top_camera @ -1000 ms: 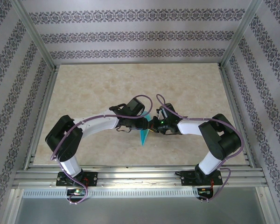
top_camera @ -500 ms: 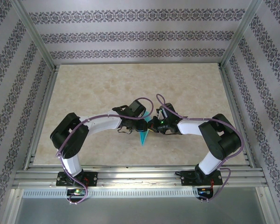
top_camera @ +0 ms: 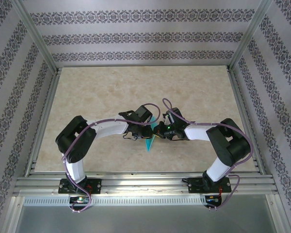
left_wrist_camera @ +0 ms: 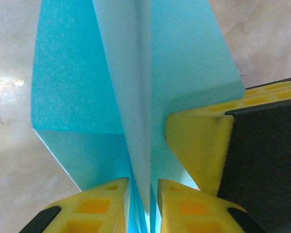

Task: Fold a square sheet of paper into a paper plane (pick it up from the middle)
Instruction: Move a paper plane to the center of the table.

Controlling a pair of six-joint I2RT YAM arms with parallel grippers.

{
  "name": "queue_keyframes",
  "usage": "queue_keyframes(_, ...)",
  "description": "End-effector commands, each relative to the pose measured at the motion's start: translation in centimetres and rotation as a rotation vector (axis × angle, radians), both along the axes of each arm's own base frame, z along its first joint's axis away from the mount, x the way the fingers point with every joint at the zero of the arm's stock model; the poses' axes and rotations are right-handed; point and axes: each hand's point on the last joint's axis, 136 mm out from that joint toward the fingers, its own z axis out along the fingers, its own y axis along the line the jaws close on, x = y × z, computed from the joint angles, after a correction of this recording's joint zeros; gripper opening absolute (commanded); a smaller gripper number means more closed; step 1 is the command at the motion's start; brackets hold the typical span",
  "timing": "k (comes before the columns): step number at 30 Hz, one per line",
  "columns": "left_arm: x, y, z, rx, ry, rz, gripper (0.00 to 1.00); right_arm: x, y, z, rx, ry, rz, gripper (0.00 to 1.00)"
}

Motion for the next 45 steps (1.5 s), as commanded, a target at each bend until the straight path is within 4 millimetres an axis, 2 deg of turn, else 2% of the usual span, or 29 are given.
queue_keyframes(1, -0.5, -1.0, -0.5, -0.005, 0.015, -0.035, 0.22, 0.2, 0.3, 0.4, 0.026, -0.007, 0.002, 0.00)
queue_keyframes(12, -0.4, -1.1, -1.4, 0.045, 0.018, -0.057, 0.23, 0.3, 0.5, 0.9, 0.041, -0.014, 0.002, 0.00)
queue_keyframes(18, -0.6, -1.1, -2.1, 0.057, 0.033, -0.060, 0.14, 0.4, 0.5, 1.2, 0.049, -0.022, 0.004, 0.01)
queue_keyframes(20, -0.5, -1.0, -2.0, 0.060, 0.027, -0.059, 0.12, 0.4, 0.3, 1.4, 0.045, -0.027, -0.002, 0.04)
queue_keyframes(23, -0.3, -0.4, -1.9, 0.091, 0.010, -0.050, 0.10, 0.5, -0.2, 2.1, 0.043, -0.043, -0.008, 0.06)
queue_keyframes(28, 0.7, 1.0, -1.1, 0.137, -0.038, -0.018, 0.09, 0.5, -1.6, 3.8, 0.032, -0.090, -0.030, 0.16)
queue_keyframes(30, 1.4, 2.2, -0.9, 0.178, -0.050, 0.019, 0.09, 0.4, -2.4, 4.4, 0.024, -0.110, -0.046, 0.17)
queue_keyframes(34, 2.4, 3.2, 0.1, 0.203, -0.085, 0.050, 0.10, 0.3, -4.1, 5.1, 0.015, -0.135, -0.090, 0.18)
queue_keyframes(39, 3.0, 4.5, 0.2, 0.289, -0.093, 0.066, 0.12, 0.0, -5.6, 4.9, 0.007, -0.138, -0.126, 0.19)
queue_keyframes(45, 3.4, 5.5, -0.2, 0.376, -0.070, 0.090, 0.12, -0.5, -5.8, 4.1, 0.010, -0.116, -0.124, 0.19)
